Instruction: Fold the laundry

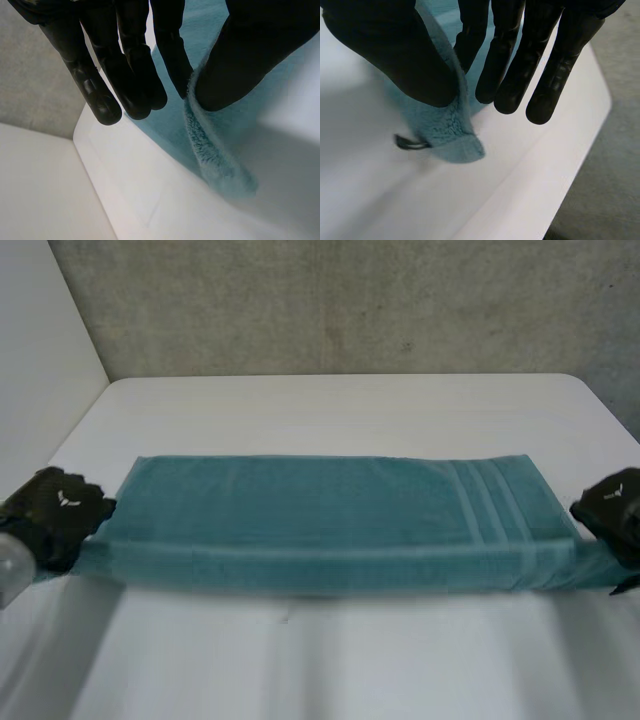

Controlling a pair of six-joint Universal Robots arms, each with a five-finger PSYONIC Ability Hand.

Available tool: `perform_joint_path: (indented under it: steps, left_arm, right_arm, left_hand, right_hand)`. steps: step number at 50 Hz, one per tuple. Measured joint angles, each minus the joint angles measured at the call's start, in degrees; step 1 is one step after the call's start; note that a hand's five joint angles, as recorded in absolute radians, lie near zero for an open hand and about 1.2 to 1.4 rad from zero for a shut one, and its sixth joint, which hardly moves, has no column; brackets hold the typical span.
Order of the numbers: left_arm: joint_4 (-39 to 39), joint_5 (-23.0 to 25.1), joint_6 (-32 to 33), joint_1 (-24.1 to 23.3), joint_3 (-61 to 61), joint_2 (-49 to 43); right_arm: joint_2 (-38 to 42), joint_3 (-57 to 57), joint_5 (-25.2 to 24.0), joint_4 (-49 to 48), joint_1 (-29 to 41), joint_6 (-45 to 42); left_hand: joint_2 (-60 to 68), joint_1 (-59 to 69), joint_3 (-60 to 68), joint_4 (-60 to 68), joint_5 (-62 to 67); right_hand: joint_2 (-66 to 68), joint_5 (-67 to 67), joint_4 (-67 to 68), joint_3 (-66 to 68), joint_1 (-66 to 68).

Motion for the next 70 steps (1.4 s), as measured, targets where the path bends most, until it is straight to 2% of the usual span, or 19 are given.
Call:
perform_joint_path:
  steps: [3,4,8,10,23,24,25,26,27,29,33,37,43,48,53,55,59,63,70]
  left_arm:
    - [3.8,0.0,-0.2,-1.1,2.6,-4.8]
    - [7.7,-0.5,-0.5,-2.8,6.4,-10.5]
    - [11.4,-1.7,-0.7,-4.6,11.2,-16.5]
    - [15.1,-3.7,-1.0,-6.6,18.9,-24.5]
    - [18.9,-5.8,-1.7,-9.5,43.9,-45.5]
    - [20.7,-5.4,-1.7,-9.9,45.4,-47.2]
    - [21.5,-5.2,-1.7,-10.0,45.7,-47.6]
    - [22.6,-5.0,-1.7,-10.2,46.0,-48.1]
    - [24.4,-4.5,-1.7,-10.5,46.0,-48.7]
    - [27.2,-3.9,-1.6,-10.9,45.6,-49.1]
    - [31.1,-3.1,-1.5,-11.7,43.4,-48.6]
    - [32.1,-3.1,-1.6,-12.2,41.4,-46.8]
    - [32.2,-4.1,-4.0,-13.1,31.7,-35.6]
    - [31.7,-4.2,-11.1,-13.0,22.3,-24.8]
    - [30.0,-3.8,-21.8,-13.0,15.4,-17.0]
    - [27.9,-3.6,-29.1,-13.0,12.3,-13.4]
    - [22.8,-3.7,-40.3,-13.1,9.6,-10.4]
    - [19.5,-3.8,-46.2,-13.3,8.3,-9.9]
    - [18.9,-4.1,-49.1,-13.4,7.0,-11.5]
  right_arm:
    - [3.0,-1.9,0.1,-3.1,0.3,2.5]
    - [6.5,-4.5,0.3,-6.3,1.3,5.1]
    - [8.2,-5.9,0.6,-7.8,2.0,6.2]
    - [15.9,-13.9,3.0,-13.7,5.5,9.6]
    - [34.6,-36.1,10.2,-26.0,11.1,10.2]
    - [37.0,-38.6,11.2,-26.5,11.9,10.1]
    - [37.5,-39.1,11.5,-26.6,12.1,10.1]
    - [38.2,-39.8,12.0,-26.7,12.4,10.1]
    - [38.7,-40.2,12.4,-26.7,12.6,10.2]
    - [39.9,-41.2,14.1,-26.8,13.5,10.5]
    - [39.4,-40.9,15.8,-26.9,14.2,13.4]
    - [36.3,-39.1,16.1,-27.0,14.1,17.0]
    - [21.1,-27.7,11.9,-26.5,13.3,27.4]
    - [10.3,-17.7,4.6,-24.1,10.4,29.9]
    - [5.1,-11.9,-1.1,-18.9,6.2,30.1]
    - [3.7,-9.4,-4.4,-14.0,3.4,30.0]
    - [5.0,-7.2,-7.8,-9.1,-0.5,29.9]
    - [8.1,-6.3,-9.7,-9.1,-2.8,29.8]
    - [15.7,-5.2,-12.1,-17.7,-4.8,29.4]
  left_hand:
    - [0.0,0.0,0.0,0.0,0.0]
    - [0.0,0.0,0.0,0.0,0.0]
    - [0.0,0.0,0.0,0.0,0.0]
    - [0.0,0.0,0.0,0.0,0.0]
    - [0.0,0.0,0.0,0.0,0.0]
    - [0.0,0.0,0.0,0.0,0.0]
    - [-10.0,-8.5,-8.7,-8.8,-6.6]
    - [-12.3,-11.0,-11.0,-11.1,-8.8]
    - [-29.2,-31.8,-28.7,-29.2,-26.7]
    - [-43.3,-47.1,-42.6,-43.6,-40.7]
    - [-57.0,-54.4,-56.1,-56.8,-51.1]
    - [-57.1,-54.4,-56.1,-56.8,-51.1]
    - [-57.1,-54.4,-56.1,-56.8,-51.1]
    - [-57.1,-54.4,-56.1,-56.8,-51.1]
    - [-57.1,-54.4,-56.1,-56.8,-51.1]
    - [-57.1,-54.4,-56.1,-56.8,-51.1]
    - [-57.1,-54.4,-56.1,-56.8,-51.1]
    - [-57.1,-54.4,-56.1,-56.8,-51.1]
    - [-57.1,-54.4,-56.1,-56.8,-51.1]
  right_hand:
    - [0.0,0.0,0.0,0.0,0.0]
    - [0.0,0.0,0.0,0.0,0.0]
    - [0.0,0.0,0.0,0.0,0.0]
    - [0.0,0.0,0.0,0.0,0.0]
    - [0.0,0.0,0.0,0.0,0.0]
    - [-11.4,-9.5,-10.6,-10.5,-8.8]
    - [-14.9,-12.6,-14.0,-13.9,-12.0]
    - [-14.9,-12.6,-14.0,-13.9,-12.0]
    - [-31.5,-29.5,-31.3,-31.3,-27.9]
    - [-50.6,-48.4,-50.1,-50.6,-35.8]
    - [-55.0,-53.5,-54.9,-55.7,-35.8]
    - [-55.0,-53.6,-54.9,-55.7,-35.8]
    - [-55.0,-53.6,-54.9,-55.7,-35.8]
    - [-55.0,-53.6,-54.9,-55.7,-35.8]
    - [-55.0,-53.6,-54.9,-55.7,-35.8]
    - [-55.0,-53.6,-54.9,-55.7,-35.8]
    - [-49.0,-48.7,-49.7,-49.3,-36.0]
    - [-45.2,-45.2,-45.7,-45.4,-35.8]
    - [-35.0,-36.1,-35.7,-35.3,-28.9]
